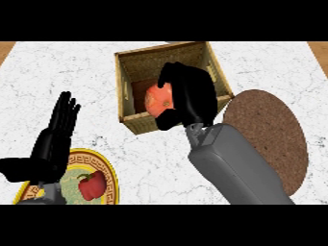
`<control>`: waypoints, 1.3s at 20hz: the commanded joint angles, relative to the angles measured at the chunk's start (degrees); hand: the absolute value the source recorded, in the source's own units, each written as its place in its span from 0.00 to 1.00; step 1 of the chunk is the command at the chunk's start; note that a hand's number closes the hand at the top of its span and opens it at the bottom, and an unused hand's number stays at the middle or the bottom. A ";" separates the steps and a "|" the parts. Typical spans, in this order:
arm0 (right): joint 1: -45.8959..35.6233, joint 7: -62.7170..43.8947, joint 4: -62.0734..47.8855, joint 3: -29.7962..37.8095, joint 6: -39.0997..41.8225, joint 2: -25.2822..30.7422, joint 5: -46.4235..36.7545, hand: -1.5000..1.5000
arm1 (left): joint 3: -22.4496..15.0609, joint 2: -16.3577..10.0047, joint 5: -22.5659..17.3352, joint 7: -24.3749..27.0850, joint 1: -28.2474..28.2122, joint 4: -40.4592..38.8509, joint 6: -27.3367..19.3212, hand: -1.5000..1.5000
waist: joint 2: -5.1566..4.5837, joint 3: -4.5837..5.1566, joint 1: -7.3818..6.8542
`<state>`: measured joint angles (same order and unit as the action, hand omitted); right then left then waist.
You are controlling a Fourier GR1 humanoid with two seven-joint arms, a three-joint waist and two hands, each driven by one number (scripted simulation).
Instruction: Pick the squash from the placemat and place it in the basket
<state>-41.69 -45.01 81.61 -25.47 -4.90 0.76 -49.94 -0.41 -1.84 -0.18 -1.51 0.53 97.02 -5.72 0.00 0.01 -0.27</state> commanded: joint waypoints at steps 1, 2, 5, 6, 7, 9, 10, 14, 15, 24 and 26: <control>0.13 -0.92 -1.98 3.31 -2.15 -0.73 -2.14 1.00 | 2.31 -1.85 -1.70 -0.15 -0.25 -0.02 1.53 0.50 | 0.00 0.00 -0.04; 1.61 -4.00 3.52 2.33 -0.17 -0.73 -2.04 1.00 | 0.43 -0.40 0.34 -1.56 2.29 -0.46 -0.32 0.50 | 0.07 0.00 0.26; 3.78 1.58 -1.33 3.82 -1.67 -0.74 -1.78 0.00 | 0.58 -0.09 0.42 0.12 0.31 -0.91 -0.24 0.50 | 0.01 0.00 0.06; 3.61 3.07 -1.83 4.21 1.74 -0.27 -1.21 0.00 | 3.60 -2.83 -2.59 -1.15 0.78 0.77 2.20 0.50 | 0.02 0.00 0.04; 5.10 3.03 0.37 3.46 1.87 -0.75 -1.34 0.00 | -0.56 -0.08 0.12 -2.25 -1.91 3.70 0.25 0.50 | 0.06 -0.01 0.03; 4.37 7.75 -3.02 6.69 1.01 -0.27 -0.82 0.00 | 0.27 0.35 -0.60 2.44 -2.53 0.07 0.80 0.50 | 0.01 0.00 0.02; 3.44 7.90 -5.67 6.66 -2.62 -0.75 -0.73 0.00 | -1.86 0.17 2.01 -4.66 -1.17 5.66 -1.28 0.50 | 0.01 -0.01 -0.13; 3.54 9.69 -0.20 7.86 -3.18 -0.76 1.05 0.00 | 3.30 -2.71 -2.69 1.53 -0.92 -1.18 3.26 0.50 | 0.01 0.01 0.02; 2.61 9.99 -2.74 7.39 -7.98 -0.76 1.62 0.00 | 0.27 -0.16 -0.96 0.67 -1.96 1.27 1.35 0.50 | -0.02 -0.01 -0.27; 4.49 9.75 7.74 10.84 -10.98 0.40 -3.36 0.00 | 1.34 -1.16 -0.91 -0.69 -0.07 -0.97 1.67 0.50 | 0.11 0.00 0.41; 7.09 7.76 12.87 10.36 -7.83 1.81 -4.61 0.00 | -0.20 1.09 2.22 -1.63 2.08 -0.62 -2.34 0.50 | 0.15 0.00 0.62</control>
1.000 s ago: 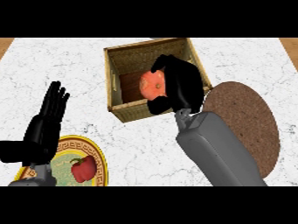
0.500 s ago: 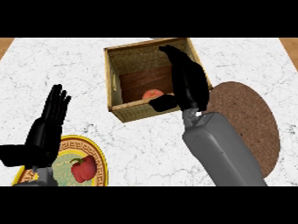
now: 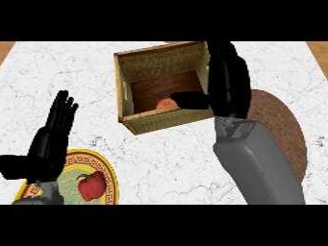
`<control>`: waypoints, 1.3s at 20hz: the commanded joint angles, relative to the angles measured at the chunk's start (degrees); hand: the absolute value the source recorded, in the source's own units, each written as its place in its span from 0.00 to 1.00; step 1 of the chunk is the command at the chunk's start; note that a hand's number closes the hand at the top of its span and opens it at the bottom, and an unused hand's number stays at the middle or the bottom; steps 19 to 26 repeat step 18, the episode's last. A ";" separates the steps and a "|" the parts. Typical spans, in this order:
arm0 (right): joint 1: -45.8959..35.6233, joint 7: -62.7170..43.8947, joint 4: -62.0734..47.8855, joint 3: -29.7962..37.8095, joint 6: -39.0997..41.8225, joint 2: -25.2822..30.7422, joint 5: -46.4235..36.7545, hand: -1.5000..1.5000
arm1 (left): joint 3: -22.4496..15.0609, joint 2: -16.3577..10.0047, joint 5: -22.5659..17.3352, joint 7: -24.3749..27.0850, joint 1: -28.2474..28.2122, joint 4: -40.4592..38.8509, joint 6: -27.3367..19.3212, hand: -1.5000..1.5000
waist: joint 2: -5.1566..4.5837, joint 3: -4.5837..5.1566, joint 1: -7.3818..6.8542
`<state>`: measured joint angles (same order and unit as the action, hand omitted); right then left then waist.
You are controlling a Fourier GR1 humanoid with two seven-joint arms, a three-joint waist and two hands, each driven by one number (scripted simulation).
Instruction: Pick the squash from the placemat and place it in the basket
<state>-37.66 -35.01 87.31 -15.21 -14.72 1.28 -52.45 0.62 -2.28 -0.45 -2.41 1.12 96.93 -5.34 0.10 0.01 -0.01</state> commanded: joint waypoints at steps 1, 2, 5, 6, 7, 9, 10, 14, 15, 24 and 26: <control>-0.98 -4.91 5.37 2.18 3.20 0.07 -2.89 0.00 | 0.21 -0.24 -0.51 1.08 -2.53 1.48 0.75 0.50 | 0.03 0.01 -0.07; 0.40 -4.51 5.20 2.16 1.94 0.31 -4.29 0.00 | -1.06 1.22 1.50 0.76 2.03 -1.74 -1.20 0.50 | -0.02 0.01 0.14; 4.90 -6.54 12.99 5.13 2.14 2.59 -3.26 0.00 | -3.62 2.17 2.09 -1.64 -4.16 6.65 -1.72 0.50 | 0.20 -0.03 0.07; 2.19 -6.19 11.14 8.42 2.56 2.64 -1.01 0.00 | -0.48 0.20 -0.18 -1.40 -0.83 2.31 0.06 0.50 | 0.00 -0.01 0.04; 7.69 -5.21 18.73 8.99 3.24 4.47 2.23 0.00 | 1.77 -1.69 -1.46 -0.29 -1.79 2.11 1.34 0.50 | 0.16 -0.03 0.64; 5.73 -5.85 20.52 11.75 3.64 4.21 4.55 0.00 | -1.26 1.66 2.02 2.53 -1.43 -1.40 -1.42 0.50 | 0.03 -0.02 0.49; 6.30 -2.70 19.60 16.79 5.08 7.79 9.87 0.00 | -1.79 2.08 1.72 4.41 -2.59 -1.84 -0.70 0.50 | -0.05 -0.03 0.45; 12.19 1.34 27.27 19.99 12.15 12.43 18.54 0.00 | 0.25 0.03 0.05 1.65 -0.87 -0.80 0.48 0.50 | 0.00 -0.03 0.42; 11.64 0.79 27.60 21.08 11.75 11.29 20.43 0.00 | 0.63 -0.14 -0.55 2.71 -1.98 -0.36 1.01 0.50 | -0.01 -0.02 0.22; 14.34 4.87 29.19 26.05 14.45 13.64 28.33 0.00 | 0.67 -0.80 0.05 -0.06 -1.19 1.38 0.44 0.50 | -0.01 -0.05 0.20; 14.34 4.87 29.19 26.05 14.45 13.64 28.33 0.00 | 0.67 -0.80 0.05 -0.06 -1.19 1.38 0.44 0.50 | -0.01 -0.05 0.20</control>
